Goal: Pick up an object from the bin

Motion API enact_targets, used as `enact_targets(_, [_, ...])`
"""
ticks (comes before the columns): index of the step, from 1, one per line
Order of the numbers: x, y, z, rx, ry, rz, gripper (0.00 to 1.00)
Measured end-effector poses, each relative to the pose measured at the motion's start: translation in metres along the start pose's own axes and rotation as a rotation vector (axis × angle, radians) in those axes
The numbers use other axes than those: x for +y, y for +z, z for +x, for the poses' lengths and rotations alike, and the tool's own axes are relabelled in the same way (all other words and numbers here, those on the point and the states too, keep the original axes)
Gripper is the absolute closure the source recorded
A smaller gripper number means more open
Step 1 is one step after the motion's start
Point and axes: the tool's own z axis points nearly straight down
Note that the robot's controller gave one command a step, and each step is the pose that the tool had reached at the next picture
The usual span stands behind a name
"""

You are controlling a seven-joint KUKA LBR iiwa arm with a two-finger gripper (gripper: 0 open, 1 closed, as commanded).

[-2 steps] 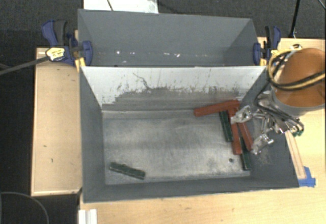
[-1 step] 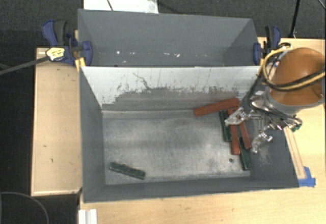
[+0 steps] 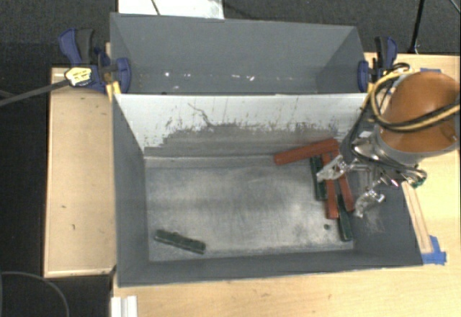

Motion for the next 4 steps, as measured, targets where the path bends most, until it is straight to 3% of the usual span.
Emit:
enact_targets(1, [0.002, -0.032, -0.007, 0.005, -0.131, -0.001, 0.00])
enact_targets(2, [0.000, -0.020, -0.021, 0.001, -0.168, 0.006, 0.00])
enact_targets(3, [0.006, 0.000, -0.022, -0.005, -0.524, -0.011, 0.00])
enact_targets(4, [0.015, 0.018, -0.038, -0.001, -0.814, -0.002, 1.00])
